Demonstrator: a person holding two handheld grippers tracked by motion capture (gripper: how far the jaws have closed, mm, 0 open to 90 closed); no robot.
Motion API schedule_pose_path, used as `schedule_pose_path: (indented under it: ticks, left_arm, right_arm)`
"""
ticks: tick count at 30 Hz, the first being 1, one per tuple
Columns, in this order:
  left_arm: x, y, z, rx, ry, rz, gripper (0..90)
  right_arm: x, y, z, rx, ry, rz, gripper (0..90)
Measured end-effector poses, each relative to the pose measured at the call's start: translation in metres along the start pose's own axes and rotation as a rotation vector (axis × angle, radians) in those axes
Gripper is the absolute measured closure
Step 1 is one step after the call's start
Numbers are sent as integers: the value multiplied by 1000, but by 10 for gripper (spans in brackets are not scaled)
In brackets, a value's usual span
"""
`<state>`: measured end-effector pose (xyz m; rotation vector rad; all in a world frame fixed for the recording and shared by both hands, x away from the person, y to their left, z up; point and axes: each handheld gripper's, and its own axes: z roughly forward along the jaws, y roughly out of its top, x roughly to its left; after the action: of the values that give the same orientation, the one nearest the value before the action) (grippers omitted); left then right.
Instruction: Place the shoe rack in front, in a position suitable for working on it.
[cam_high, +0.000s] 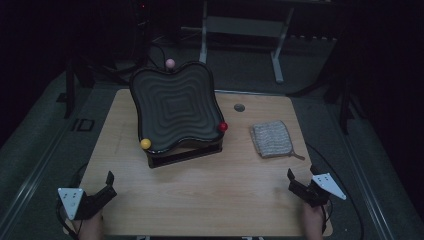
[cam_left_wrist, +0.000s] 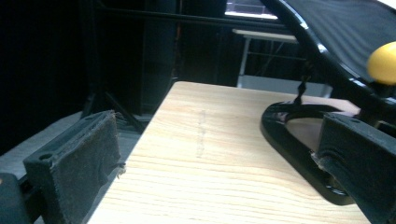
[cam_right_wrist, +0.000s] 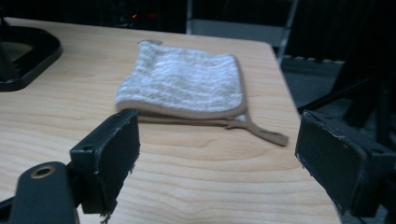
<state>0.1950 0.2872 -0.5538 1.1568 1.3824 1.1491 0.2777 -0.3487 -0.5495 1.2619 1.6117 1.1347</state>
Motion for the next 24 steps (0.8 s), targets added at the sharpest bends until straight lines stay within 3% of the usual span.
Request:
schedule_pose_path:
  ticks: [3, 5, 8, 13, 16, 19, 22, 24]
  left_arm:
    - [1, 0, -1, 11, -49, -36, 1]
    - [-2, 1, 0, 40, -64, -13, 1]
    - [-8, 5, 0, 52, -72, 17, 1]
    - [-17, 22, 0, 92, -146, -23, 1]
    - [-23, 30, 1, 68, -185, 23, 1]
    - [-26, 38, 4, 78, -215, 54, 1]
    - [-27, 44, 9, 88, -256, 53, 1]
    - [-28, 48, 13, 95, -276, 55, 1]
  right_arm:
    - [1, 4, 1, 13, 43, -9, 137]
    - [3, 8, 1, 18, 68, 6, 138]
    - [10, 16, 0, 24, 71, -21, 138]
    - [18, 33, 1, 22, 124, 12, 122]
    - [24, 43, 3, 4, 136, 7, 117]
    - [31, 54, 4, -15, 193, 9, 117]
    - [41, 65, 8, -21, 206, -27, 117]
    - [47, 72, 12, -29, 230, -25, 117]
